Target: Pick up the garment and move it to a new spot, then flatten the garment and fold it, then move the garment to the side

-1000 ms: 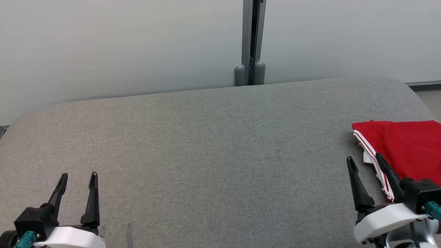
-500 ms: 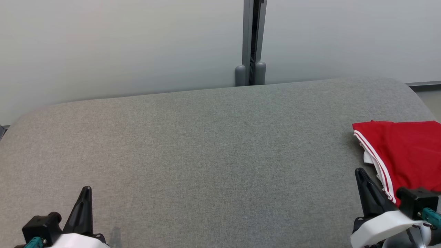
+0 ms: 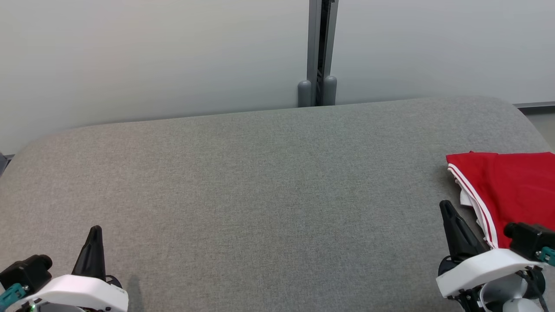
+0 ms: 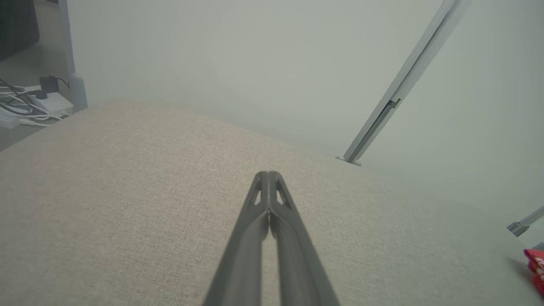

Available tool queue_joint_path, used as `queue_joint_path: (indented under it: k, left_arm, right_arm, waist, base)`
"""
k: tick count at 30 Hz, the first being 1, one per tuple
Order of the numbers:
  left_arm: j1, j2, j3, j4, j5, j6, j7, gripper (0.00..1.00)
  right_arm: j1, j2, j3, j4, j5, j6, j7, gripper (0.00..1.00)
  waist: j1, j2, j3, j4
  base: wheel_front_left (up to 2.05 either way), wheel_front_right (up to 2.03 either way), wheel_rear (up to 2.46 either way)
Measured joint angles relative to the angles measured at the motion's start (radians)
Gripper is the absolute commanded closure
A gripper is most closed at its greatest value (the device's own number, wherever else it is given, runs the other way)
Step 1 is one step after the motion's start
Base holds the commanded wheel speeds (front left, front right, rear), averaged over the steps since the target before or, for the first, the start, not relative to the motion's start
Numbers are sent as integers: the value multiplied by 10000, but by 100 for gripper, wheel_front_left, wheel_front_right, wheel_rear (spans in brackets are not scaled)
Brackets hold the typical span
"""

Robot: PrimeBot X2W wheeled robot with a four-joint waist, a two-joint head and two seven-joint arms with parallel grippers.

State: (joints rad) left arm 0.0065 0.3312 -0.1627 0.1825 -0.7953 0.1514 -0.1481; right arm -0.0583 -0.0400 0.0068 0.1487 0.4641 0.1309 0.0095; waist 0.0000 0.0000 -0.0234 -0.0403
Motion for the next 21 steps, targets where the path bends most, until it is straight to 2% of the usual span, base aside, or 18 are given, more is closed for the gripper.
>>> queue_joint_path:
  k: [21]
  left_arm:
    - [-662, -662, 1227, 581, -2121, -727, 855, 100]
  right_arm:
    - [-945, -8, 249, 1066, 3225, -2, 4, 100]
  waist:
    - [0, 0, 73, 78]
  base:
    - [0, 0, 0]
